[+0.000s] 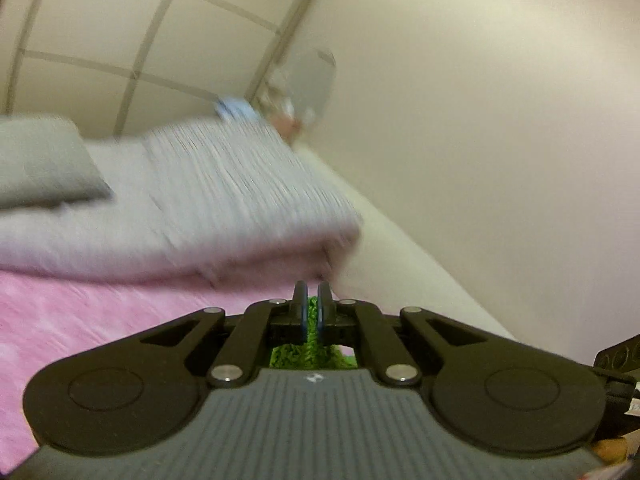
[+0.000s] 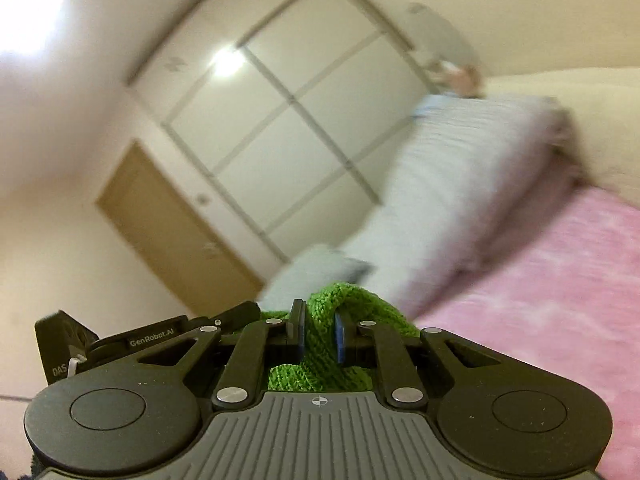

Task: Fold clothes
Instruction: 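Grasp the green garment edge with both grippers and lift it, then lay the green garment flat on the bed and open both grippers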

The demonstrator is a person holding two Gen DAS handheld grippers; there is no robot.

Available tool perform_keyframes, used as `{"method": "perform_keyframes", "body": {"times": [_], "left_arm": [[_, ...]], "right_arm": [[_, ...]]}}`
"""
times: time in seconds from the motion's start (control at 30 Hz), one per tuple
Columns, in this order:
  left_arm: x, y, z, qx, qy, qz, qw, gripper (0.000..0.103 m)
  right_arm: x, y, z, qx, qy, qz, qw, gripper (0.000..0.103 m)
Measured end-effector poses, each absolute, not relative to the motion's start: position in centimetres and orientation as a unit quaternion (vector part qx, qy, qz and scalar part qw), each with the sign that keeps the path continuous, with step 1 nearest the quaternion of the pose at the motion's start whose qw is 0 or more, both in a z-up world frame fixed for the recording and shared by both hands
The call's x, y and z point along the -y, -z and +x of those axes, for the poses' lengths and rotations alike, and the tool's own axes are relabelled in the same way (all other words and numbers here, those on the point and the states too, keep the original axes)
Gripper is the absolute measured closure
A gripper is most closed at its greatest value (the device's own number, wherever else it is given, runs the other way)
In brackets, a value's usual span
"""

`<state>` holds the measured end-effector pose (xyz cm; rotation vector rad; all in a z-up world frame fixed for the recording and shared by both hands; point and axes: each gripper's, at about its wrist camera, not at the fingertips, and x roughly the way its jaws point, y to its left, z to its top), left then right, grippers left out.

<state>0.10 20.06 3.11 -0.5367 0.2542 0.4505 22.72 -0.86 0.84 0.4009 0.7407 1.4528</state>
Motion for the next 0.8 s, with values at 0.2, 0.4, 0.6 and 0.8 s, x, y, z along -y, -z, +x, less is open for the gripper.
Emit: {"method": "perform_keyframes", "body": {"times": [0.2, 0.4, 0.6, 0.8], "left_arm": [[-22.1, -7.8, -13.0, -0.083, -0.316, -0.219, 0.919, 0.103], [-24.2, -4.8, -26.2, -0.191, -0.454, -0.255, 0.832, 0.101], [-21.4, 2.5, -36.4, -0.292, -0.502, -0.371, 0.725, 0.1], [-15.2, 7.0, -41.0, -0.337, -0.499, -0.425, 0.676, 0.1]], "right_arm": [[-6.2, -3.7, 11.9, -0.303, -0.688, 0.146, 0.643, 0.09], [-12.5, -0.1, -0.7, -0.388, -0.704, -0.019, 0.594, 0.076], [-11.3, 3.9, -8.4, -0.449, -0.682, -0.126, 0.564, 0.075], [-8.6, 7.3, -12.6, -0.449, -0.66, -0.254, 0.546, 0.075]]}}
